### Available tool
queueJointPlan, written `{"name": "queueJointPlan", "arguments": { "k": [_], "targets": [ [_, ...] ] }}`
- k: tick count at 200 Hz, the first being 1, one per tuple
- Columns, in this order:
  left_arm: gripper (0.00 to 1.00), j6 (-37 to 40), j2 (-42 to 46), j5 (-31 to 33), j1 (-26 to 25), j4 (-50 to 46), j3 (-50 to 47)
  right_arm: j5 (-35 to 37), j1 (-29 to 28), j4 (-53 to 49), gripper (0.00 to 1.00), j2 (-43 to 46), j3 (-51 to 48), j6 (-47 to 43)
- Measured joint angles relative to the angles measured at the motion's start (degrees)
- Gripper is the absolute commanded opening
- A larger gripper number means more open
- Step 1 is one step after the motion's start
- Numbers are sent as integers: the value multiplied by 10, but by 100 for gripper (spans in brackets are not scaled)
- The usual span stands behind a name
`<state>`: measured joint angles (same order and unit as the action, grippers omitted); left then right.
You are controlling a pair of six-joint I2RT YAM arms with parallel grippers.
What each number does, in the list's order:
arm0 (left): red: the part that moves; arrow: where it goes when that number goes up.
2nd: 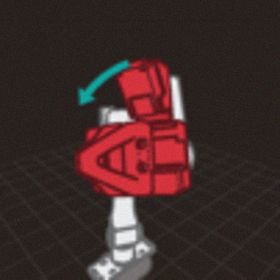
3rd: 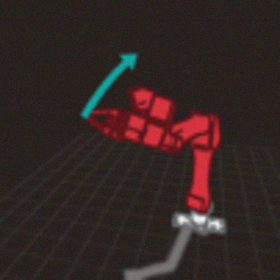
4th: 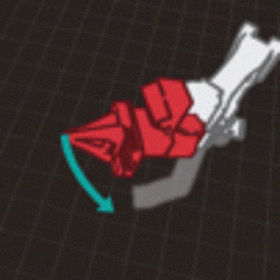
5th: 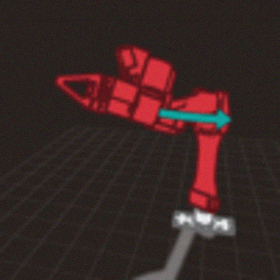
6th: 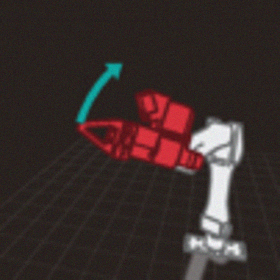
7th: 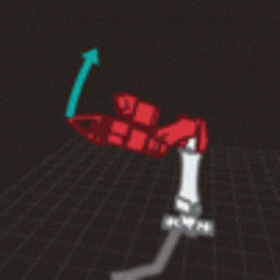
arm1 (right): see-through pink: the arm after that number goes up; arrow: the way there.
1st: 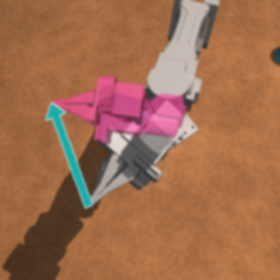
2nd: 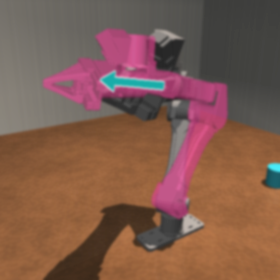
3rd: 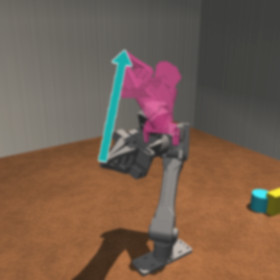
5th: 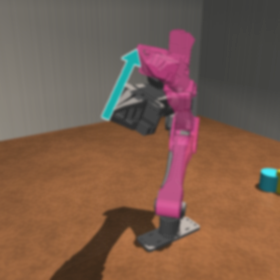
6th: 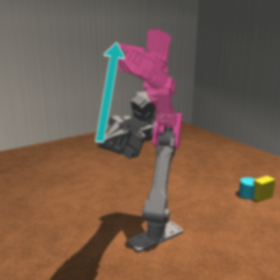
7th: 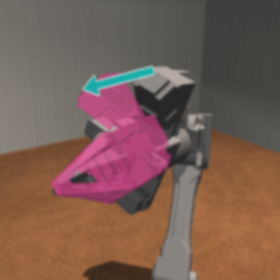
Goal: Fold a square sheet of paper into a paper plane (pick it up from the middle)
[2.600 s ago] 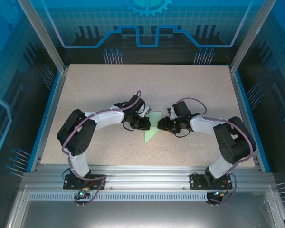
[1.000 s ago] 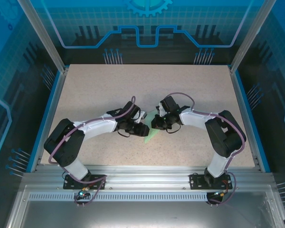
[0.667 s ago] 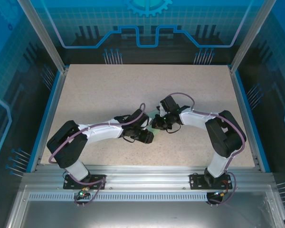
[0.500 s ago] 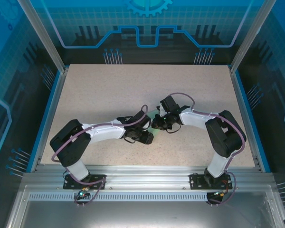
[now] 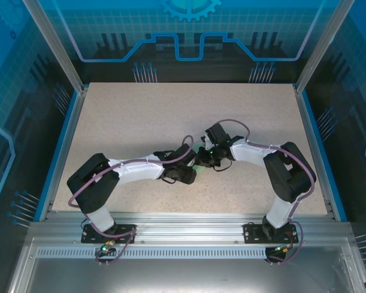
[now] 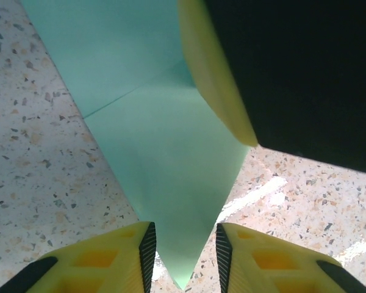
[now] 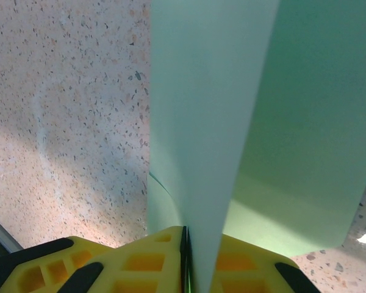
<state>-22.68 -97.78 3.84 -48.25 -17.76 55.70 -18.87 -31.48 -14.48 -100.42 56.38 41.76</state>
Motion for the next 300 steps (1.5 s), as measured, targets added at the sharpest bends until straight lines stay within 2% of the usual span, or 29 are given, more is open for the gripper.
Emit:
{"name": "queueJointPlan", "arguments": {
  "k": [25,73,96,143,194,214,264,283,300],
  "targets": [
    [31,-4,-1,9,-3,0,0,0,0,0,15,0,0,3],
    [50,-13,-1,21,-10,-1,0,-2,0,1,15,0,0,9],
    [53,-14,10,24,-17,5,-14,-7,0,3,14,0,0,16],
    [52,-20,15,58,-32,3,-17,-15,0,3,15,0,0,25],
    [42,-30,8,110,-49,3,-17,-19,1,-2,16,0,0,31],
    [37,-31,5,119,-54,3,-17,-23,4,-2,18,0,0,33],
    [34,-30,0,125,-64,3,-17,-26,6,-5,24,2,1,32],
    [34,-29,0,125,-65,6,-17,-26,9,-6,21,5,2,30],
    [37,-29,0,125,-66,7,-17,-26,13,-9,15,7,4,23]
  ]
}}
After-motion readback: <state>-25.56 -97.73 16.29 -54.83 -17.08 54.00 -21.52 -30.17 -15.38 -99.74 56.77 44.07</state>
